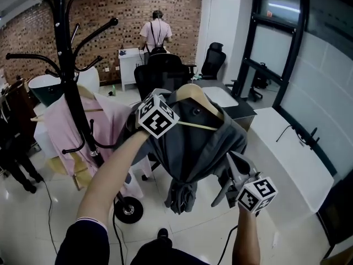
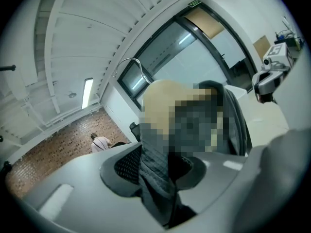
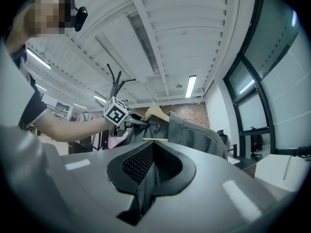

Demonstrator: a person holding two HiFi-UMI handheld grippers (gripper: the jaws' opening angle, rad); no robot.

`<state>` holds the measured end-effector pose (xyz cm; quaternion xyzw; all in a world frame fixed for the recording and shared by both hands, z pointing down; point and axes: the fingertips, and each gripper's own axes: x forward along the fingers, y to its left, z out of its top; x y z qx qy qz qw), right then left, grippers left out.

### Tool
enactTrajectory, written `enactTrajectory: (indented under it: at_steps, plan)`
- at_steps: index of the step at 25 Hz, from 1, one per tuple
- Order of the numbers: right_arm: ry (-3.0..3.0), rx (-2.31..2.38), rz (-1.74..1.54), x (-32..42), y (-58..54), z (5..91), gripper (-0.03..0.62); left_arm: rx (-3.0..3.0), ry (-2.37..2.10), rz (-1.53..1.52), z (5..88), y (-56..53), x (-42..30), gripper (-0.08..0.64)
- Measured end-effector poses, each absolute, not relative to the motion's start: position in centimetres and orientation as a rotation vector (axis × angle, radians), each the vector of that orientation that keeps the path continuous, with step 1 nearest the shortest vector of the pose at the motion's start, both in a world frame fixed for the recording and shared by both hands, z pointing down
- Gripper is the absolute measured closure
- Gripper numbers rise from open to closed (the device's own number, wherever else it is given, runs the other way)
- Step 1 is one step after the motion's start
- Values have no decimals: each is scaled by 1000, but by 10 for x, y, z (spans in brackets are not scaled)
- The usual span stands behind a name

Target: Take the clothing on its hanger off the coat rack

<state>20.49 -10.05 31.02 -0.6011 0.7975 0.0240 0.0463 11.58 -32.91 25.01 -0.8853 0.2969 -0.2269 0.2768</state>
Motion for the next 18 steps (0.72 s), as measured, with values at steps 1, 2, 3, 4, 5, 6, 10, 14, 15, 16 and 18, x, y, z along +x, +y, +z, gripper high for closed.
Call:
enactTrajectory:
  at_steps: [1,2,3,4,5,6,10,14,15,16,18]
  plan:
    - [2429,-1843,74,211,-110,310,592,-2379,793,-605,248,-339,123,433]
    - [2423,-1851,73,217,-118,309,592,-2380,787,-599,246,-349,131,433]
    - [2416,-1860,71,222,-127,308,592,-2382,779,-594,243,-358,139,433]
    - [2410,-1869,70,227,-136,307,592,-2384,769,-590,241,-368,147,433]
    - [2403,-1878,72,231,-147,305,592,-2386,758,-586,239,-379,154,433]
    - [2394,-1887,76,235,-157,304,592,-2389,746,-582,238,-389,161,433]
    - [2356,-1913,97,246,-198,304,591,-2395,717,-558,237,-434,182,433]
    - [2335,-1922,68,249,-248,291,592,-2384,713,-548,208,-488,195,433]
    - [2331,-1927,55,251,-260,288,592,-2382,713,-550,202,-502,199,433]
    - [2328,-1930,43,254,-271,287,592,-2381,714,-553,199,-514,203,431]
    - [2331,-1925,34,262,-291,290,592,-2378,722,-557,201,-534,210,432]
